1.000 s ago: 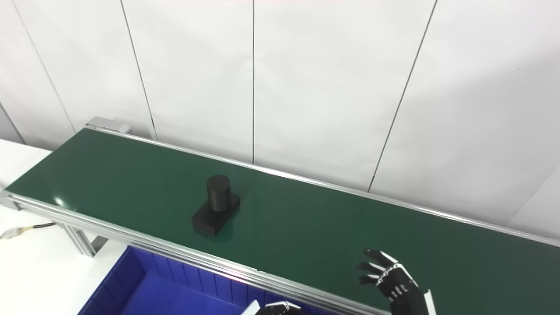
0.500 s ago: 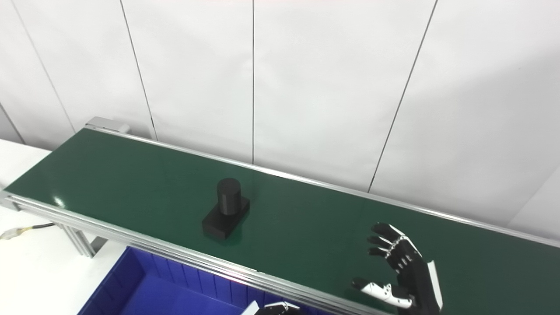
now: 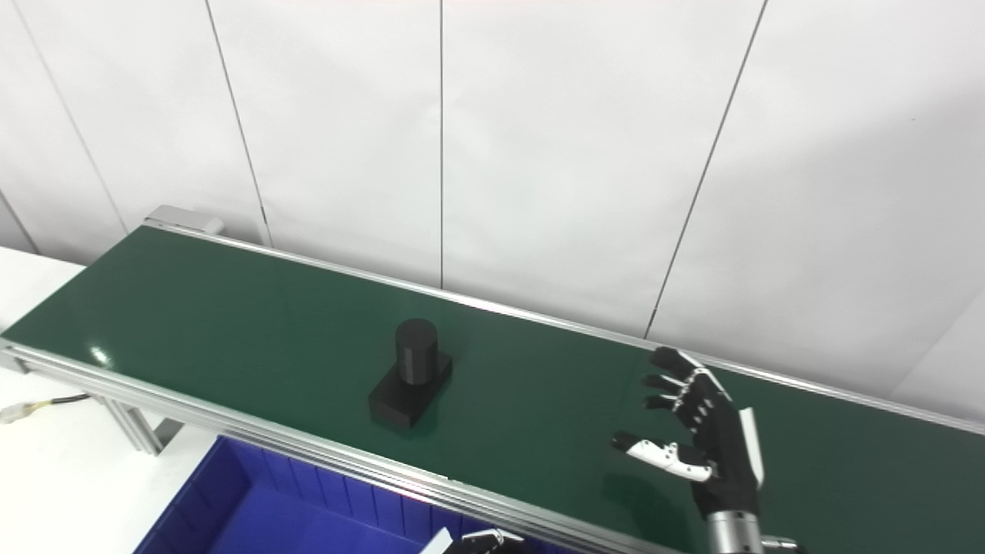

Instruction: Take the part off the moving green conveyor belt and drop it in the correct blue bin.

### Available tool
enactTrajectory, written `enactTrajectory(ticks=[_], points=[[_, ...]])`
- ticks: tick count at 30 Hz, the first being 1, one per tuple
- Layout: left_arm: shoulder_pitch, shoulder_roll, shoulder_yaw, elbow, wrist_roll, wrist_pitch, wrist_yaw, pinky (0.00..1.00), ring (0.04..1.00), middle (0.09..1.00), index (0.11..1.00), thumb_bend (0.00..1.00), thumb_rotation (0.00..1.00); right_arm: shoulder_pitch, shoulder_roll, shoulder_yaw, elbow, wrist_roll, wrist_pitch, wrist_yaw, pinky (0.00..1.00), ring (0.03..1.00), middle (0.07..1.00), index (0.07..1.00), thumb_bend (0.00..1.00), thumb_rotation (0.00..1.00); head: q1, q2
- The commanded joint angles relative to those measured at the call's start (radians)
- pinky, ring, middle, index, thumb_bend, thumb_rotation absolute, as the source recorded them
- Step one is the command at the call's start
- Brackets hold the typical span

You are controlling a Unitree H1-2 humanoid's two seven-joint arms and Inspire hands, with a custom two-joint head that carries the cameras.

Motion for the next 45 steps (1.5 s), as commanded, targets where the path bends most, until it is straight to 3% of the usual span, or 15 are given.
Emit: enactTrajectory(ticks=[1, 9, 24, 30, 33, 45], points=[[-0.016, 0.009, -0.002, -0.032, -0.007, -0.036, 0.008, 0.66, 0.731, 0.746, 0.712, 1.00, 0.01, -0.059, 0.009, 0.020, 0.005, -0.024, -0.022, -0.021, 0.56, 0.675, 0.777, 0.763, 0.96, 0.06, -0.010, 0.000], [-0.007, 0.029, -0.004, -0.057, -0.015, -0.036, 0.006, 0.65, 0.721, 0.741, 0.704, 1.00, 0.01, -0.128, 0.032, 0.086, 0.084, -0.087, -0.022, -0.102, 0.56, 0.661, 0.779, 0.772, 0.97, 0.07, -0.052, 0.000], [-0.001, 0.039, -0.006, -0.088, -0.007, -0.036, 0.027, 0.66, 0.727, 0.737, 0.702, 1.00, 0.00, -0.183, 0.053, 0.164, 0.154, -0.121, -0.022, -0.160, 0.52, 0.657, 0.779, 0.782, 0.97, 0.11, -0.141, 0.029], [0.000, 0.048, -0.012, -0.097, -0.004, -0.036, 0.032, 0.66, 0.732, 0.743, 0.709, 1.00, 0.00, -0.188, 0.060, 0.179, 0.166, -0.128, -0.022, -0.179, 0.53, 0.655, 0.779, 0.777, 0.96, 0.08, -0.147, 0.028], [0.000, 0.050, -0.012, -0.099, -0.005, -0.036, 0.031, 0.65, 0.728, 0.740, 0.704, 1.00, 0.00, -0.194, 0.060, 0.189, 0.176, -0.137, -0.022, -0.185, 0.54, 0.660, 0.789, 0.787, 0.97, 0.12, -0.152, 0.032], [0.019, 0.066, 0.005, -0.133, -0.020, -0.036, -0.001, 0.67, 0.737, 0.746, 0.710, 1.00, 0.00, -0.228, 0.088, 0.209, 0.231, -0.152, -0.022, -0.201, 0.52, 0.639, 0.759, 0.767, 0.97, 0.11, -0.203, 0.046]])
